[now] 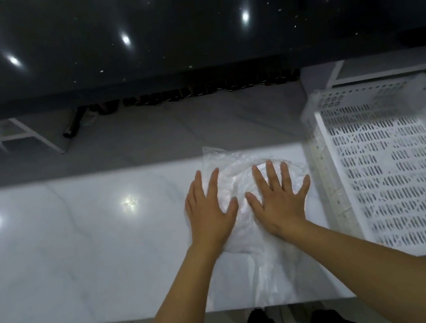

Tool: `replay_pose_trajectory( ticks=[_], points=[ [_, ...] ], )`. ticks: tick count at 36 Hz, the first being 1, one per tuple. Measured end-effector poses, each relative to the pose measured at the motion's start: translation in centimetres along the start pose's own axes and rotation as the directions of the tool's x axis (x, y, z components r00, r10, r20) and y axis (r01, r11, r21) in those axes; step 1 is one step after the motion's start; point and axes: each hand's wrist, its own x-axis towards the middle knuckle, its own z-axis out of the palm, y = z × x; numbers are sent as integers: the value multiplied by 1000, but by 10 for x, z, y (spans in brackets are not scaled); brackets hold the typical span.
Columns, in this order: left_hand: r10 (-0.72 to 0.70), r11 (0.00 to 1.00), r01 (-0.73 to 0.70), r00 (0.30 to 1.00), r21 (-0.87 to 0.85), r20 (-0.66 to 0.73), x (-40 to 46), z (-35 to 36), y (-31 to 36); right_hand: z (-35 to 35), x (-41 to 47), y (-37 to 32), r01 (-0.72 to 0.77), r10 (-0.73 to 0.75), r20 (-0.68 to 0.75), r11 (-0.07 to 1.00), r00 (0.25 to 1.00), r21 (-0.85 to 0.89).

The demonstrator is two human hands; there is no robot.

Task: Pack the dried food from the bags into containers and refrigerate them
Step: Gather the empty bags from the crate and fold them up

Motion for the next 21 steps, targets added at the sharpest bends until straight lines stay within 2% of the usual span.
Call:
replay_pose_trajectory(
  ticks=[2, 4, 7, 9, 11, 13, 15, 17, 21],
  points=[
    [-140, 989, 139, 990, -57, -22, -1, -23, -4, 1, -8, -13, -28, 24, 62, 998, 998, 61],
    [-276, 959, 276, 961, -69, 13, -2, -45, -12, -1, -17, -25, -16, 1, 111, 991, 994, 134],
    [-413, 908, 401, 905, 119, 101, -9, -65, -26, -10, -31, -28, 91, -98, 45, 985, 994, 145],
    [-444, 883, 408, 886, 232, 133, -14, -69, -32, -16, -40, -24, 185, -182, -47, 980, 982, 69],
    [-451, 874, 407, 883, 264, 131, -17, -69, -34, -19, -46, -19, 317, -316, -99, 948, 943, -6],
    [-461, 870, 420, 878, 258, 130, -16, -70, -33, -19, -46, -14, 468, -472, -60, 881, 879, -75],
    [-480, 869, 444, 864, 216, 154, -13, -74, -30, -16, -42, -8, 575, -574, 50, 806, 817, -138],
    [-483, 871, 450, 857, 198, 178, -11, -76, -25, -8, -40, -1, 625, -610, 136, 764, 780, -161],
    [-468, 873, 415, 860, 256, 202, -8, -77, -16, 3, -46, 6, 631, -630, 50, 767, 775, -117]
  ],
)
